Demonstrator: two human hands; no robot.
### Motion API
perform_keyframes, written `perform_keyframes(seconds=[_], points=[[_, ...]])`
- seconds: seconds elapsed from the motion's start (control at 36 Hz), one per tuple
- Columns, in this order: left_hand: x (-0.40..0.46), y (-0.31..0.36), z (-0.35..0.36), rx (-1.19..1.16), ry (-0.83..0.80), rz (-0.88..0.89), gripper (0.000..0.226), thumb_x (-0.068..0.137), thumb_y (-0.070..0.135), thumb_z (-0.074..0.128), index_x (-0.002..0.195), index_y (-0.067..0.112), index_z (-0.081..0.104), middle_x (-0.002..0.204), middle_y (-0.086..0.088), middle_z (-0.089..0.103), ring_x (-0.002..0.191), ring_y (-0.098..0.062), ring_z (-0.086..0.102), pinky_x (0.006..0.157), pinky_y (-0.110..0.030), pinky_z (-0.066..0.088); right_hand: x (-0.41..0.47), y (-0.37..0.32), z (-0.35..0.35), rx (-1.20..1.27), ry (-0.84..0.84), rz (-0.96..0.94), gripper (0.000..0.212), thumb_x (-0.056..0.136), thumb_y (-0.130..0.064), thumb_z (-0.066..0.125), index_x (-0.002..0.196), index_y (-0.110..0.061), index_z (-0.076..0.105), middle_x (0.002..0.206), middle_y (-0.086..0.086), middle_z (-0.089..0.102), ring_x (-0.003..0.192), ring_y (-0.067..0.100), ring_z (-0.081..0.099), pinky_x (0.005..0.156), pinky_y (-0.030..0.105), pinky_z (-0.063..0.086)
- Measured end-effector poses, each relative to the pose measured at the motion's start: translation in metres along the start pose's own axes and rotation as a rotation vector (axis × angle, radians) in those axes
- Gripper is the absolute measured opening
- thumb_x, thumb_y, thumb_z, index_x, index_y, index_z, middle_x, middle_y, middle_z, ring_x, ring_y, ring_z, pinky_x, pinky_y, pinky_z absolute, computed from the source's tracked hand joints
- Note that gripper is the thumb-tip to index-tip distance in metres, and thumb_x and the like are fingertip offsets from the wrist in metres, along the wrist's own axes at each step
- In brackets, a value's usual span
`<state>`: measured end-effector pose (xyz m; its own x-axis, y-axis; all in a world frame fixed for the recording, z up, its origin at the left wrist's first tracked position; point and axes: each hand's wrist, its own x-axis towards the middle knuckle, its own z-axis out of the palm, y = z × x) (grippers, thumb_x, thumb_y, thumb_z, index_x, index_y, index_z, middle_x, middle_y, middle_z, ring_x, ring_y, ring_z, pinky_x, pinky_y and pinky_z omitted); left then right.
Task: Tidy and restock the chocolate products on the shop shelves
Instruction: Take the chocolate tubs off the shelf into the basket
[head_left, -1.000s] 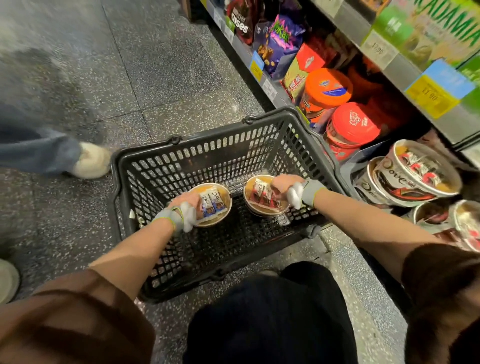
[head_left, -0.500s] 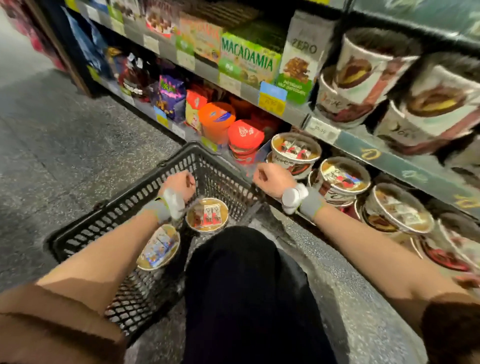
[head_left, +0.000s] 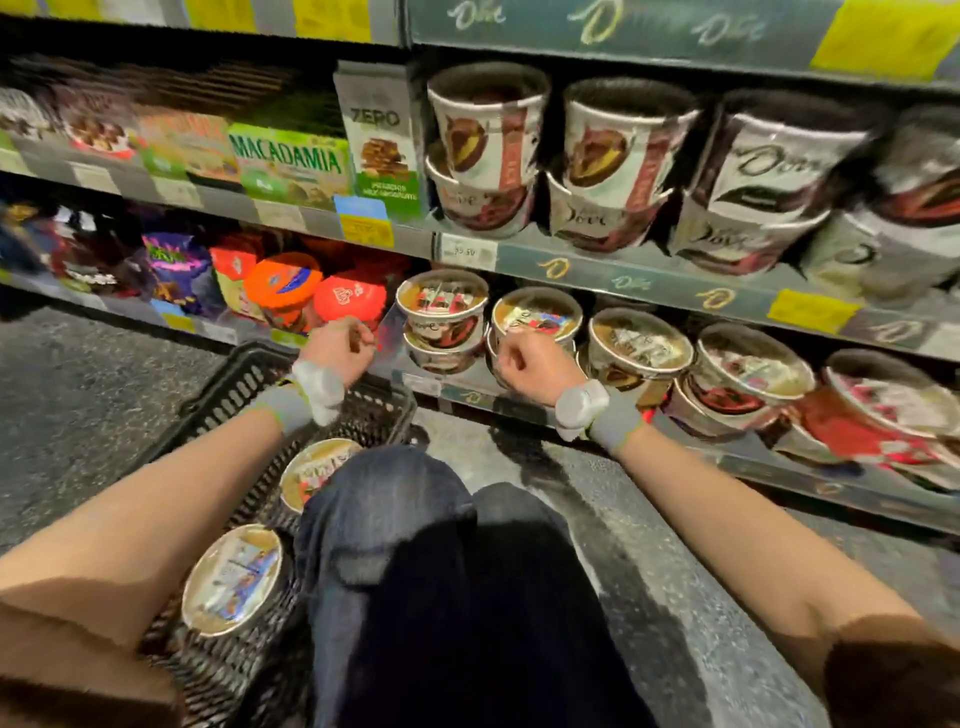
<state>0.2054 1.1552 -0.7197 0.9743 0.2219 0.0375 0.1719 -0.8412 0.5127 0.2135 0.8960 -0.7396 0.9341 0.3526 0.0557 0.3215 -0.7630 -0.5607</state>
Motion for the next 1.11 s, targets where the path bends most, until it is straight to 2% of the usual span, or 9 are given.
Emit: perform_keyframes(seconds=[0.11, 0.22, 0.31, 0.39, 0.5, 0.61, 0.81, 0.97, 1.11], points=[[0.005, 0.015, 0.001, -0.006, -0.035, 0.073, 0.011, 0.086, 0.012, 0.062, 0.096, 0.010, 0.066, 0.090, -0.013, 0.069, 0.089, -0.030, 0.064, 0.068, -0.028, 0.040, -0.011, 0.006, -0.009, -0.040, 0.035, -0.011, 0.014, 0.090, -0.013, 0.051, 0.076, -0.012, 0.052, 0.074, 0.005, 0.059, 0.069, 0.023, 0.054, 0.063, 0.038, 0.045], [0.010, 0.030, 0.000, -0.040, -0.044, 0.137, 0.016, 0.086, 0.010, 0.057, 0.101, 0.009, 0.062, 0.090, -0.013, 0.068, 0.087, -0.030, 0.063, 0.075, -0.035, 0.047, -0.014, 0.018, -0.027, -0.122, 0.194, -0.008, 0.014, 0.091, -0.015, 0.049, 0.082, -0.008, 0.057, 0.079, 0.007, 0.062, 0.071, 0.024, 0.057, 0.063, 0.038, 0.050], [0.023, 0.044, -0.003, -0.061, 0.006, 0.252, 0.034, 0.083, 0.014, 0.066, 0.114, 0.007, 0.054, 0.102, -0.013, 0.065, 0.095, -0.030, 0.061, 0.083, -0.038, 0.048, -0.012, 0.025, -0.051, -0.113, 0.416, -0.019, 0.008, 0.090, -0.013, 0.054, 0.094, -0.007, 0.058, 0.092, 0.007, 0.059, 0.082, 0.020, 0.056, 0.069, 0.033, 0.046], [0.040, 0.064, -0.012, -0.043, 0.085, 0.359, 0.056, 0.081, 0.022, 0.072, 0.128, 0.007, 0.047, 0.119, -0.012, 0.057, 0.109, -0.027, 0.056, 0.090, -0.038, 0.045, -0.009, 0.028, -0.080, -0.131, 0.626, -0.028, 0.016, 0.088, -0.012, 0.055, 0.102, -0.004, 0.055, 0.099, 0.011, 0.055, 0.091, 0.024, 0.053, 0.071, 0.031, 0.042], [0.058, 0.089, -0.021, -0.037, 0.173, 0.428, 0.071, 0.079, 0.027, 0.073, 0.138, 0.009, 0.037, 0.131, -0.013, 0.047, 0.119, -0.029, 0.049, 0.096, -0.043, 0.043, -0.008, 0.029, -0.100, -0.208, 0.779, -0.048, 0.028, 0.085, -0.014, 0.055, 0.110, 0.000, 0.052, 0.110, 0.017, 0.052, 0.105, 0.029, 0.049, 0.081, 0.024, 0.038], [0.066, 0.108, -0.029, -0.006, 0.259, 0.492, 0.084, 0.078, 0.026, 0.074, 0.144, 0.007, 0.026, 0.143, -0.014, 0.034, 0.133, -0.029, 0.035, 0.109, -0.037, 0.033, -0.013, 0.026, -0.111, -0.339, 0.825, -0.179, 0.035, 0.082, -0.010, 0.057, 0.114, 0.001, 0.049, 0.112, 0.022, 0.048, 0.107, 0.030, 0.044, 0.093, 0.031, 0.039], [0.070, 0.141, -0.036, 0.051, 0.387, 0.627, 0.107, 0.068, 0.030, 0.082, 0.150, 0.009, 0.017, 0.148, -0.017, 0.026, 0.139, -0.032, 0.025, 0.114, -0.038, 0.026, -0.001, 0.025, -0.137, -0.503, 0.917, -0.331, 0.066, 0.075, -0.001, 0.062, 0.135, -0.006, 0.035, 0.139, 0.022, 0.034, 0.130, 0.034, 0.033, 0.111, 0.042, 0.033], [0.079, 0.163, -0.034, 0.216, 0.456, 0.697, 0.102, 0.065, 0.034, 0.081, 0.147, 0.009, 0.024, 0.151, -0.016, 0.026, 0.141, -0.033, 0.024, 0.115, -0.042, 0.024, 0.017, 0.023, -0.158, -0.616, 0.873, -0.275, 0.079, 0.074, -0.007, 0.069, 0.142, -0.001, 0.029, 0.145, 0.026, 0.034, 0.136, 0.036, 0.030, 0.112, 0.041, 0.028], [0.090, 0.163, -0.030, 0.266, 0.528, 0.741, 0.093, 0.063, 0.032, 0.081, 0.139, 0.004, 0.036, 0.138, -0.017, 0.041, 0.130, -0.033, 0.037, 0.110, -0.040, 0.028, 0.027, 0.028, -0.160, -0.701, 0.873, -0.266, 0.075, 0.075, -0.005, 0.068, 0.140, 0.005, 0.033, 0.142, 0.027, 0.039, 0.134, 0.035, 0.031, 0.111, 0.040, 0.024]])
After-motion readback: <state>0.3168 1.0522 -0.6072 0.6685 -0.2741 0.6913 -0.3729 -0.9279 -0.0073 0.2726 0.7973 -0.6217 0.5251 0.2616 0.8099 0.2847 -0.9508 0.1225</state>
